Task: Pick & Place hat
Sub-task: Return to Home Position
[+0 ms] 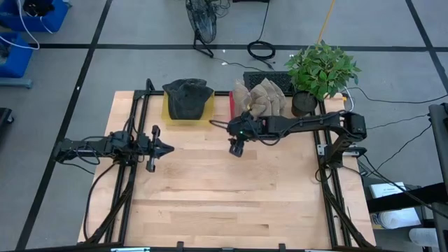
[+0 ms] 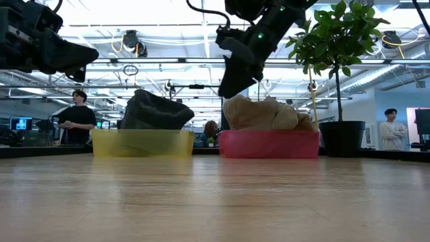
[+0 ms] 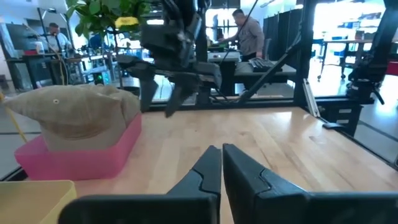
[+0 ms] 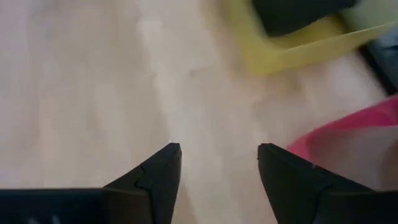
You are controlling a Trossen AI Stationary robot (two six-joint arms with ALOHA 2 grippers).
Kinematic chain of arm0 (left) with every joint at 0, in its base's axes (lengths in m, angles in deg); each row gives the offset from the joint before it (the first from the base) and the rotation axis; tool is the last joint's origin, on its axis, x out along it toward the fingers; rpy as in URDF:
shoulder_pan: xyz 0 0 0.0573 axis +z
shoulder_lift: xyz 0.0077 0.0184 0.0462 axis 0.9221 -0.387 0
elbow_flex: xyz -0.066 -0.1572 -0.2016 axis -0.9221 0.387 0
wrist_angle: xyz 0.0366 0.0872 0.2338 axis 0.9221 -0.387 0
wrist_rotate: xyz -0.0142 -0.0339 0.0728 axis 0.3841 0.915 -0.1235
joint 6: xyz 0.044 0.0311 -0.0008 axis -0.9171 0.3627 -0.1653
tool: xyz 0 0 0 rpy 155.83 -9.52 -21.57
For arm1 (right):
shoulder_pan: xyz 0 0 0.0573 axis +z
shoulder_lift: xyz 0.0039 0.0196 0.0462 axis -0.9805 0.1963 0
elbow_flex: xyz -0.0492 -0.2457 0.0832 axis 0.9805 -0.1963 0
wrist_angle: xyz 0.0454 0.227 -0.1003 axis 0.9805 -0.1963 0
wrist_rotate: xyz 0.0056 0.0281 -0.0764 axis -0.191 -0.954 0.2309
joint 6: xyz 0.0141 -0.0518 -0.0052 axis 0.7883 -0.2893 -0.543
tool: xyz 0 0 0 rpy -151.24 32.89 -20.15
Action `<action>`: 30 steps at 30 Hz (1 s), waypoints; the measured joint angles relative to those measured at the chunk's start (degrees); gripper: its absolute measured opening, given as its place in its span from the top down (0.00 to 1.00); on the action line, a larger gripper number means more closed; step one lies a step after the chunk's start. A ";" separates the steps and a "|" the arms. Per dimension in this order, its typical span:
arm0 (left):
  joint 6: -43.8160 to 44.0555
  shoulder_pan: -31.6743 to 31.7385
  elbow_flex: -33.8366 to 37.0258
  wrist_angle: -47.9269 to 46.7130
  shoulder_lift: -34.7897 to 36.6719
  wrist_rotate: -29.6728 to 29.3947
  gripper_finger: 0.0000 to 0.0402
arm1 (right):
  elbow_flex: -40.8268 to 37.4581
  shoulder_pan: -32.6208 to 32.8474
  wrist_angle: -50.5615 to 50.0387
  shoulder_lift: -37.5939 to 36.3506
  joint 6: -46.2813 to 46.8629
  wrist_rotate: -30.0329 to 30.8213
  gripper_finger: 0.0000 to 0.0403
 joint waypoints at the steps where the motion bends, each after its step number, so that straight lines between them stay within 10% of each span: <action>1: 0.40 0.00 0.00 0.04 0.00 -0.10 0.94 | 0.00 0.33 -1.02 0.00 -1.21 -0.87 0.52; 9: 0.59 0.00 0.02 0.26 0.00 -0.24 0.91 | -1.28 3.16 -6.32 -0.31 -11.63 -5.50 0.95; 30: 0.59 -0.02 0.04 0.46 0.00 -0.37 0.91 | -67.75 7.89 40.28 -56.56 2.38 -10.68 1.00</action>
